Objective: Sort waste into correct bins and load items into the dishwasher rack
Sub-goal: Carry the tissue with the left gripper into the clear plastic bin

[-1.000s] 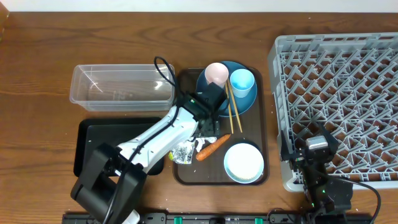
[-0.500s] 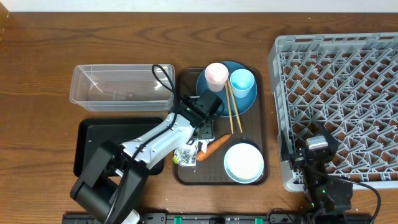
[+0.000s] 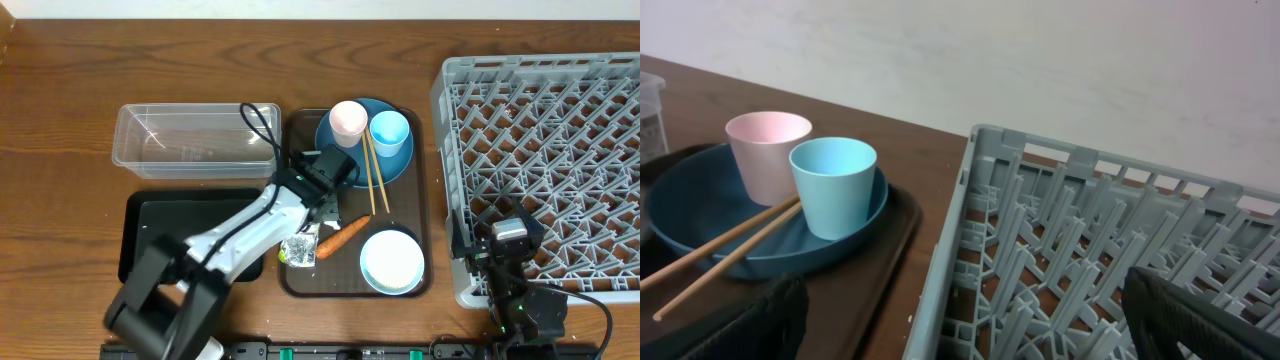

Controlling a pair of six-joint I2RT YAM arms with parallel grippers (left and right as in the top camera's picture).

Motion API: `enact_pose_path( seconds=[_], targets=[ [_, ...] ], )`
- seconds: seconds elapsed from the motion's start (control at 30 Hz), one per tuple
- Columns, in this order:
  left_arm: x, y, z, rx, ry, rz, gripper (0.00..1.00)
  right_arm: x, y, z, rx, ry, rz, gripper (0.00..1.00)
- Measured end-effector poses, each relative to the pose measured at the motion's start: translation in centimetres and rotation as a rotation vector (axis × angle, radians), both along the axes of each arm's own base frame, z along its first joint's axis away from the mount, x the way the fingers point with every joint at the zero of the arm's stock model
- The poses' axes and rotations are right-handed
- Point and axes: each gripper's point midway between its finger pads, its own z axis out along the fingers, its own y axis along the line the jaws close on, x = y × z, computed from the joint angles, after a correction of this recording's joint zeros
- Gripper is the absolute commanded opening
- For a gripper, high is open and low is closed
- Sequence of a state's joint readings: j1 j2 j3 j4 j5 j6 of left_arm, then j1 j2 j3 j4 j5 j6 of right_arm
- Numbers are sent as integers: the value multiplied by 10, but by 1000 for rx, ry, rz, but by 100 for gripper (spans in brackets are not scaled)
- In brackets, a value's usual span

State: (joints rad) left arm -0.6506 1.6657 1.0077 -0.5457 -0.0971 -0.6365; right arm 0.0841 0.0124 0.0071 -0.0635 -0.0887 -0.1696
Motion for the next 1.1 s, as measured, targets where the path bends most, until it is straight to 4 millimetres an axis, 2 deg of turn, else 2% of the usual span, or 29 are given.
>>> enact_pose_path(
  seconds=[0.17, 0.2, 0.3, 0.47, 0.63, 0.73, 0.8, 0.93, 1.1],
  targets=[
    [7, -4, 56, -98, -140, -4, 6, 0, 0, 0, 0, 0, 0, 99],
    [7, -4, 74, -126, -185, -5, 6, 0, 0, 0, 0, 0, 0, 99],
    [7, 1, 104, -162, -265, -1, 6, 0, 0, 0, 0, 0, 0, 99],
    [18, 34, 152, -165, -431, 82, 6, 0, 0, 0, 0, 0, 0, 99],
    [53, 82, 185, -134, -594, 204, 6, 0, 0, 0, 0, 0, 0, 99],
    [74, 109, 189, -105, -644, 277, 6, 0, 0, 0, 0, 0, 0, 99],
    [88, 124, 183, -81, -652, 314, 6, 0, 0, 0, 0, 0, 0, 99],
    [111, 140, 148, -39, -593, 357, 6, 0, 0, 0, 0, 0, 0, 99],
    [126, 139, 91, -3, -477, 344, 6, 0, 0, 0, 0, 0, 0, 99]
  ],
)
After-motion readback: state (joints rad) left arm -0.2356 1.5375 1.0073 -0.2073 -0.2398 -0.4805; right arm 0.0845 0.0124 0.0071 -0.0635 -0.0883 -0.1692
